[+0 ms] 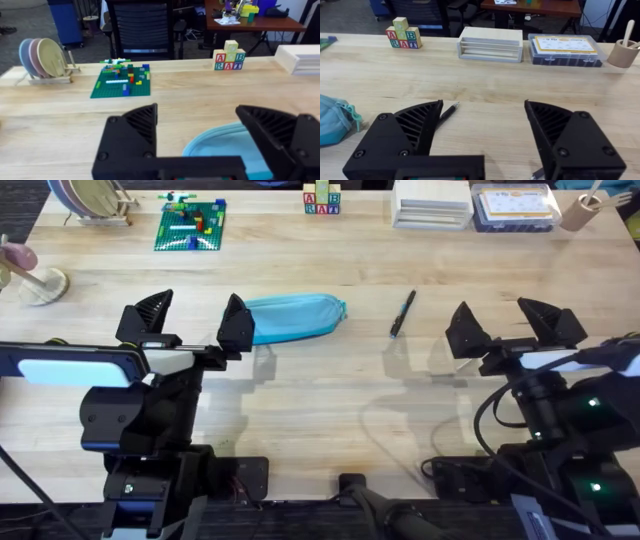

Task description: Unzip the bag, pick up the pens from the table one at a time and place them inside, then zip the bag closed.

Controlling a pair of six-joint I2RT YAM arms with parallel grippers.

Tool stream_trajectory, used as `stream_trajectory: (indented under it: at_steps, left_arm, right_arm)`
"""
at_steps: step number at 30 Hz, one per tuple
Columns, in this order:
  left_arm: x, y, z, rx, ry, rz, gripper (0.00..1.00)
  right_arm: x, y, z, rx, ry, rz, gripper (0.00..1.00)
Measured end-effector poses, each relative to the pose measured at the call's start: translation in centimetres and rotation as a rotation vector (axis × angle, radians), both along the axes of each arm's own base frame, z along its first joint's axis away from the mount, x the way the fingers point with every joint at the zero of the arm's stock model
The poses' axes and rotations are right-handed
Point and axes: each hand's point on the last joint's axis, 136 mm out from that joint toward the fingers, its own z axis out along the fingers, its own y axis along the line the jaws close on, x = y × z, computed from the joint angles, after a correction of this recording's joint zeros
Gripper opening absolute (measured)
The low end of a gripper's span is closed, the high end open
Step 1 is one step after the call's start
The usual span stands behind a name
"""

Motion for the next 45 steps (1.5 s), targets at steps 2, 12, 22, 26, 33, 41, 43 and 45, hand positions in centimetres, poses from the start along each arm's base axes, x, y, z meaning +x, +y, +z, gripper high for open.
stream_trajectory:
  at_steps: [2, 12, 22, 26, 33, 41, 43, 45]
  left_arm:
    - [0.0, 0.0, 0.0, 0.0, 0.0, 0.0, 0.992]
    - [0.0, 0.0, 0.0, 0.0, 0.0, 0.0, 0.994]
    - [-0.1, 0.0, 0.5, 0.0, -0.005, 0.0, 0.994]
    - [-0.6, 0.0, 1.8, 0.0, 0.012, 0.0, 0.993]
    - [-2.6, 0.1, 6.3, 0.005, 0.013, 0.005, 0.992]
    - [-3.5, 0.2, 9.7, 0.029, 0.11, 0.006, 0.991]
    - [-3.4, 0.2, 10.5, 0.03, 0.142, 0.006, 0.991]
    - [-2.7, 0.2, 10.9, 0.034, 0.25, 0.004, 0.991]
  right_arm:
    - [0.0, 0.0, -0.1, 0.0, 0.002, 0.001, 0.996]
    - [0.0, 0.0, 0.0, 0.0, 0.002, 0.001, 0.996]
    - [-0.1, 0.1, 0.7, 0.002, -0.011, 0.008, 0.996]
    - [-0.5, 0.1, 2.8, 0.005, -0.035, 0.008, 0.996]
    - [-1.6, 0.1, 6.6, 0.005, -0.044, 0.008, 0.996]
    - [-1.7, 0.1, 8.9, 0.005, 0.095, 0.008, 0.996]
    - [-1.4, 0.1, 9.4, 0.005, 0.146, 0.008, 0.996]
    - [-0.7, 0.1, 10.3, 0.005, 0.251, 0.008, 0.996]
